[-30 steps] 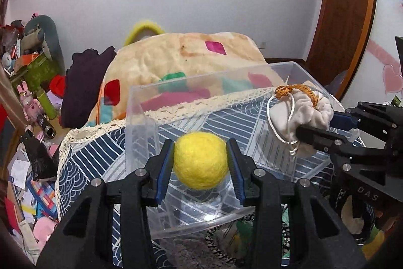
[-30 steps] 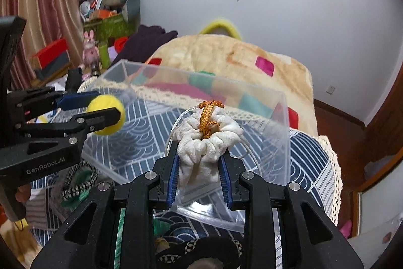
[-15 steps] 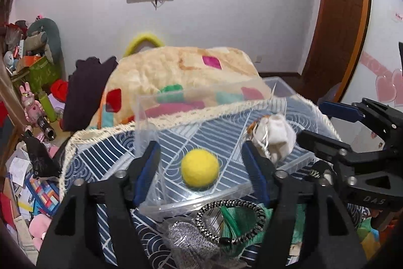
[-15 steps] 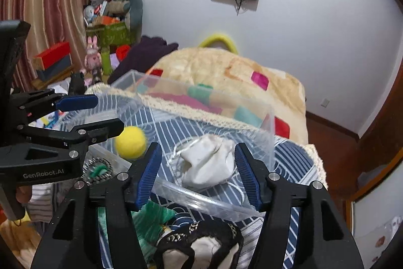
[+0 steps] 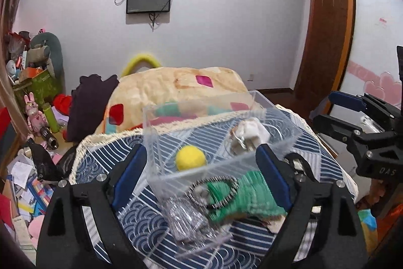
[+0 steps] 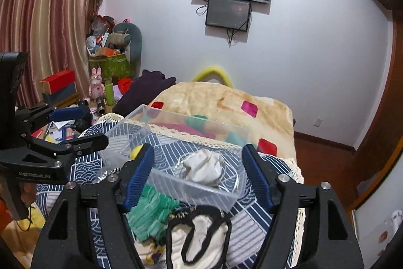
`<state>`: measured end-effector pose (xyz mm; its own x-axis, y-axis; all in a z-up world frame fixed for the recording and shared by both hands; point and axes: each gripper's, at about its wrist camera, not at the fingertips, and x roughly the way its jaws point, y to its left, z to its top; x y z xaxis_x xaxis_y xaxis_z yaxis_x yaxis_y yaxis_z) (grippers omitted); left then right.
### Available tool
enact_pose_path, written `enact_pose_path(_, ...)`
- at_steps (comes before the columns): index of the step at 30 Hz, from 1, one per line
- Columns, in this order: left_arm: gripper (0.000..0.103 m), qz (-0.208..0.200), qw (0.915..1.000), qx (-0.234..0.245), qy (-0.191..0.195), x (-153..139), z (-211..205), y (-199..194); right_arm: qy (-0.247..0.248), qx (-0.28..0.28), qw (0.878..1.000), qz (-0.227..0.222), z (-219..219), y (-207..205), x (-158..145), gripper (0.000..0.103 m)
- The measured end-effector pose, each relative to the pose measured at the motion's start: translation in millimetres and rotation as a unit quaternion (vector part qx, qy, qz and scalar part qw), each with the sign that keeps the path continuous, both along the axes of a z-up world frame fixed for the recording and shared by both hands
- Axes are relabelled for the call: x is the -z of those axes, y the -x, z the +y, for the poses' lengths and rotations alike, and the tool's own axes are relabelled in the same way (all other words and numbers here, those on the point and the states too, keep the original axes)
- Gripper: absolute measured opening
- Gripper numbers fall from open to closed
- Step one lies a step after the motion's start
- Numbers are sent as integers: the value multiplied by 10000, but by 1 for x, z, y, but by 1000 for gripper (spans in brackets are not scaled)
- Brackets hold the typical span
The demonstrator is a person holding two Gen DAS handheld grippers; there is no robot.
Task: Organize soft objects
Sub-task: 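Grasp the black-and-white fabric bag with the right tool while the left tool grasps the beaded bracelet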
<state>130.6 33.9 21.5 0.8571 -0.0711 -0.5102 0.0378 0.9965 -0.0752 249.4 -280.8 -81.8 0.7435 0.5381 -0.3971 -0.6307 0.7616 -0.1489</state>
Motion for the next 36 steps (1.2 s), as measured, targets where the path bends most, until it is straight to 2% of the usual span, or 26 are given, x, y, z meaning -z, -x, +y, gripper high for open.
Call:
enact_pose_path(5,86,65,9998,151,97,17,-7,13,-92,110,9999,97,-13,6,15,74)
enact_pose_path(9,70,173,9994,298,71,32,-15,21,-72,221,9996,189,-18,11,32,74)
enact_pose_path(15,46,360,9983,456,2,50,-27,19,-52,341,9978,559,-28,11,60,74)
enact_pose_path(18,40,443,9979,466,-34,56,-31,13,-93,312,9965,767,-34,10,71,74)
enact_pose_path(25,36,380,9984,414,-102,61,-35,1,-30,381,9950,918,-34,4,83,75)
enact_pose_path(27,26,456,9980,422,-76,64,-34,-4,-45,391,9945,970,-32,2,85,75)
enact_pose_path(30,17,522,9979,383,8,68,-31,-9,-36,390,9939,1034,-28,-2,88,75)
enact_pose_path(33,13,498,9980,387,66,67,-27,-6,-28,400,9930,1109,-25,-5,93,74)
enact_pose_path(34,12,452,9983,374,70,66,-25,-4,-35,400,9928,1125,-25,-5,94,73)
enact_pose_path(35,11,436,9983,380,73,65,-25,-2,-41,389,9929,1125,-25,-5,94,64)
enact_pose_path(36,7,424,9984,379,71,65,-24,-1,-20,383,9928,1133,-24,-4,94,51)
